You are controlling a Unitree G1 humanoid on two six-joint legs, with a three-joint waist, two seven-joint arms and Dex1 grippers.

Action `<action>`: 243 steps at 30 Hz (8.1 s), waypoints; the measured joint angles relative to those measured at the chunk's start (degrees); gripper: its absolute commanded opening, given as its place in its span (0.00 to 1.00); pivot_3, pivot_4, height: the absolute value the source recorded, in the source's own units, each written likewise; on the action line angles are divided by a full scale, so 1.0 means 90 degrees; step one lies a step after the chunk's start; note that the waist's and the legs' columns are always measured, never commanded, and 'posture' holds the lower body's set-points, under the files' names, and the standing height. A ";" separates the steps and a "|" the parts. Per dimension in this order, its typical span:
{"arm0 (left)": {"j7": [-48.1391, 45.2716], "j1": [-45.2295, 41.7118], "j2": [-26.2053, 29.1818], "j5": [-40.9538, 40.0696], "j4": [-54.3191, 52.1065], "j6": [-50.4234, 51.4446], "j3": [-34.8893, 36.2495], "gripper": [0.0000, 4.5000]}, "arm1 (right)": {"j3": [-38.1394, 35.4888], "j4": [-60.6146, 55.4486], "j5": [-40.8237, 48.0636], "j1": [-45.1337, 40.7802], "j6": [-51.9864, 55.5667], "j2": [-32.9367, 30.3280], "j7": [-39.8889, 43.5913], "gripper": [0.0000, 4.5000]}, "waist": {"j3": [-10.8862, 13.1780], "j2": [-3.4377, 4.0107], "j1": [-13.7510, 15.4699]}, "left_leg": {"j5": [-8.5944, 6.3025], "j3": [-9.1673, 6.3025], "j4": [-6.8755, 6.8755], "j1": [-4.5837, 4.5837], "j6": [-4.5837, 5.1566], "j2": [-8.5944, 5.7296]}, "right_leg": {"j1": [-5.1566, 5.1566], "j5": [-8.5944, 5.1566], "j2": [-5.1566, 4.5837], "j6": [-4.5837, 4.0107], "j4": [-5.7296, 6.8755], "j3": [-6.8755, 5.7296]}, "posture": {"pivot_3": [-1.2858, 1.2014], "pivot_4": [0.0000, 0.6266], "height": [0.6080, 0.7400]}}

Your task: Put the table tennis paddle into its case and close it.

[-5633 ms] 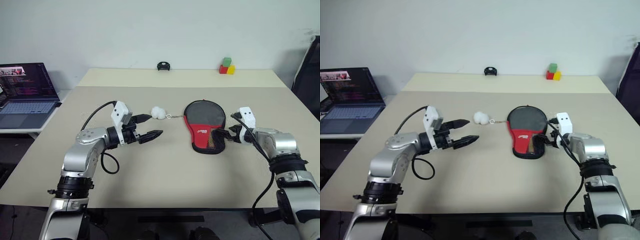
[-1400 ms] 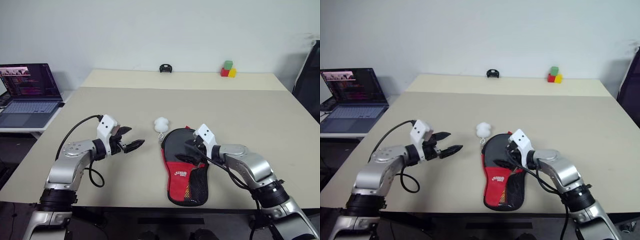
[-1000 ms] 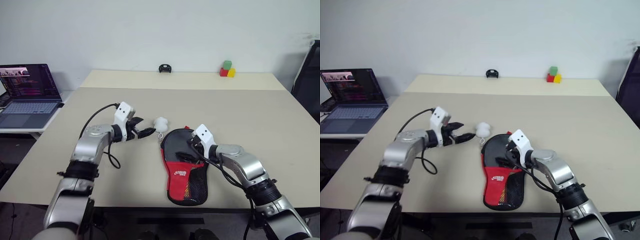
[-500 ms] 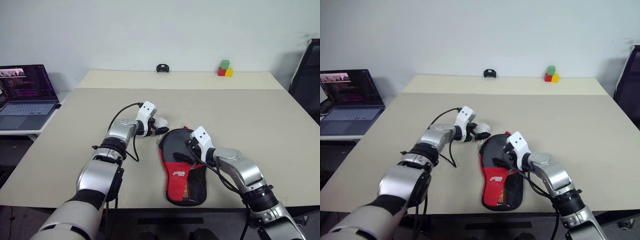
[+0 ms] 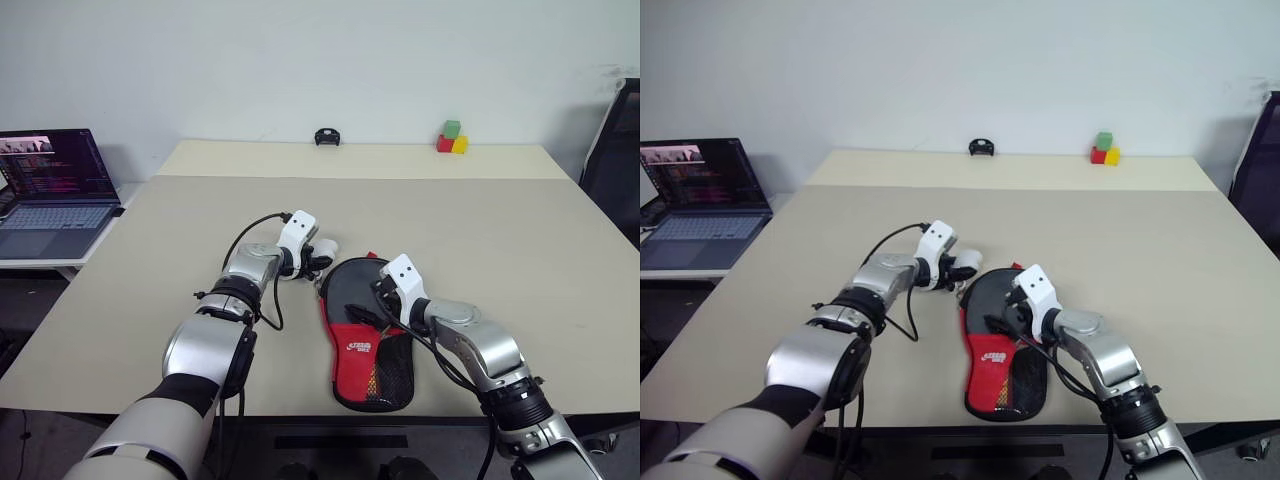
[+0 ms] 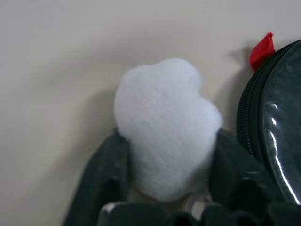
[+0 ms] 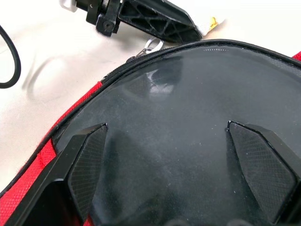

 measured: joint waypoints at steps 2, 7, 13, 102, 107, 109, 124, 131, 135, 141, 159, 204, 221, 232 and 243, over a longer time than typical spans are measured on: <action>0.0001 0.0001 -0.0005 0.0010 -0.0001 -0.0020 0.0014 0.13 | -0.0001 -0.0022 -0.0003 -0.0001 0.0045 -0.0004 -0.0009 1.00 | 0.0000 0.0000 0.0003 | 0.0000 0.0000 0.0000 0.0001 0.0000 0.0000 | 0.0001 0.0000 0.0000 0.0000 0.0001 -0.0001 | 0.52 0.24 1.00; -0.0023 0.0005 -0.0017 0.0015 -0.0002 -0.0033 0.0089 0.07 | -0.0075 -0.0388 0.0017 0.0143 0.0370 -0.0209 0.0007 1.00 | -0.0001 -0.0002 0.0007 | 0.0000 -0.0001 0.0000 0.0001 0.0000 0.0000 | 0.0002 0.0000 0.0000 0.0000 -0.0001 -0.0001 | 0.52 0.24 1.00; -0.0040 -0.0025 -0.0017 0.0117 -0.0002 -0.0072 0.0101 0.07 | 0.0037 -0.0436 -0.0254 0.0205 0.0374 -0.0404 -0.0064 1.00 | -0.0005 -0.0006 0.0007 | 0.0000 -0.0001 0.0001 0.0008 0.0000 0.0000 | 0.0008 0.0000 0.0000 0.0001 0.0003 -0.0004 | 0.52 0.24 1.00; 0.0523 -0.0971 -0.0561 0.1490 0.0197 -0.3032 0.0098 0.92 | -0.0062 -0.1454 -0.0204 0.0966 0.1253 0.0482 -0.0878 1.00 | -0.0063 -0.0051 -0.0028 | 0.0000 -0.0004 -0.0005 0.0050 -0.0003 0.0003 | 0.0042 -0.0006 0.0003 0.0018 0.0006 -0.0008 | 0.52 0.24 1.00; -0.0874 0.0261 0.0054 0.0683 -0.0683 -0.3177 0.0437 0.92 | -0.0346 -0.1950 0.0143 0.1123 0.1503 0.0148 -0.0638 1.00 | -0.0063 -0.0043 0.0000 | 0.0000 -0.0006 -0.0004 0.0008 -0.0003 0.0002 | 0.0009 -0.0006 -0.0001 0.0016 -0.0004 -0.0006 | 0.52 0.24 1.00; -0.1505 0.0902 0.0143 0.0327 -0.1377 -0.2895 0.0480 0.92 | -0.0380 -0.2107 0.0273 0.1157 0.1618 -0.0010 -0.0529 1.00 | -0.0056 -0.0042 0.0013 | 0.0000 -0.0014 -0.0002 -0.0009 -0.0003 0.0002 | 0.0004 -0.0006 -0.0005 0.0015 -0.0012 0.0005 | 0.52 0.24 1.00; -0.2747 0.3615 0.0652 -0.1295 -0.7102 0.0450 -0.0295 0.92 | -0.2105 -0.3290 0.2491 0.0586 0.2292 -0.1855 0.1003 1.00 | -0.0037 -0.0028 0.0040 | 0.0001 -0.0017 0.0010 -0.0095 -0.0002 0.0001 | -0.0083 -0.0002 -0.0006 0.0009 0.0005 0.0018 | 0.52 0.24 1.00; -0.2372 0.3043 0.0256 -0.1028 -0.5667 0.0173 -0.0640 1.00 | -0.2485 -0.2714 0.2504 0.0440 0.2132 -0.2541 0.1053 1.00 | -0.0035 -0.0031 0.0047 | 0.0001 -0.0008 0.0010 -0.0096 0.0000 0.0001 | -0.0083 -0.0002 -0.0004 0.0009 0.0006 0.0020 | 0.52 0.24 1.00; -0.2231 0.2620 0.0045 -0.0755 -0.4848 -0.0451 -0.0793 1.00 | -0.2473 -0.2673 0.2505 0.0422 0.2055 -0.2543 0.0954 1.00 | -0.0035 -0.0032 0.0039 | 0.0001 -0.0002 0.0010 -0.0097 0.0000 0.0001 | -0.0085 -0.0002 -0.0005 0.0009 0.0003 0.0024 | 0.52 0.24 1.00; -0.2410 0.2564 -0.0120 -0.0559 -0.4285 -0.1066 -0.1074 1.00 | -0.2218 -0.2318 0.2223 0.0305 0.1802 -0.2538 0.0733 1.00 | -0.0035 -0.0032 0.0046 | 0.0001 0.0001 0.0011 -0.0097 0.0001 0.0000 | -0.0086 -0.0002 -0.0006 0.0009 0.0004 0.0026 | 0.52 0.24 1.00; -0.2344 0.3105 0.0021 -0.0456 -0.4746 -0.1464 -0.1211 1.00 | -0.0947 0.3770 0.0178 -0.2872 -0.0958 -0.0682 0.0578 1.00 | -0.0042 -0.0016 -0.0028 | 0.0004 0.0019 0.0011 -0.0086 -0.0002 0.0005 | -0.0095 0.0000 -0.0003 0.0006 0.0012 0.0033 | 0.52 0.24 1.00; -0.2379 0.2864 0.0141 -0.0414 -0.3774 -0.2140 -0.1539 1.00 | -0.1334 0.7269 -0.1092 -0.4064 -0.3129 0.0157 0.0285 0.11 | -0.0118 0.0064 -0.0046 | 0.0007 0.0009 -0.0004 0.0048 -0.0008 0.0006 | 0.0034 0.0003 0.0000 -0.0001 0.0011 0.0035 | 0.52 0.24 1.00; -0.2417 0.2836 -0.0050 -0.0508 -0.3476 -0.2119 -0.1470 1.00 | -0.1175 0.2822 -0.1198 -0.1224 -0.0913 -0.1324 0.0761 0.10 | -0.0154 0.0087 0.0003 | 0.0003 -0.0005 -0.0005 0.0061 -0.0002 0.0006 | 0.0067 -0.0001 0.0000 0.0004 -0.0005 0.0023 | 0.52 0.24 1.00; -0.2531 0.2799 -0.0161 -0.0523 -0.3353 -0.2107 -0.1459 1.00 | -0.1631 -0.1175 -0.0292 0.1074 0.1598 -0.2458 0.1040 0.10 | -0.0161 0.0083 0.0065 | -0.0005 -0.0032 -0.0007 0.0061 0.0008 0.0003 | 0.0099 -0.0012 -0.0002 0.0018 -0.0043 -0.0004 | 0.52 0.24 1.00; -0.2616 0.2729 -0.0240 -0.0521 -0.3149 -0.2107 -0.1460 1.00 | -0.2080 -0.3533 0.0959 0.2655 0.3106 -0.3218 0.1308 0.10 | -0.0205 0.0077 0.0134 | -0.0018 -0.0062 -0.0013 0.0057 0.0022 0.0005 | 0.0132 -0.0014 -0.0002 0.0023 -0.0104 -0.0038 | 0.52 0.24 1.00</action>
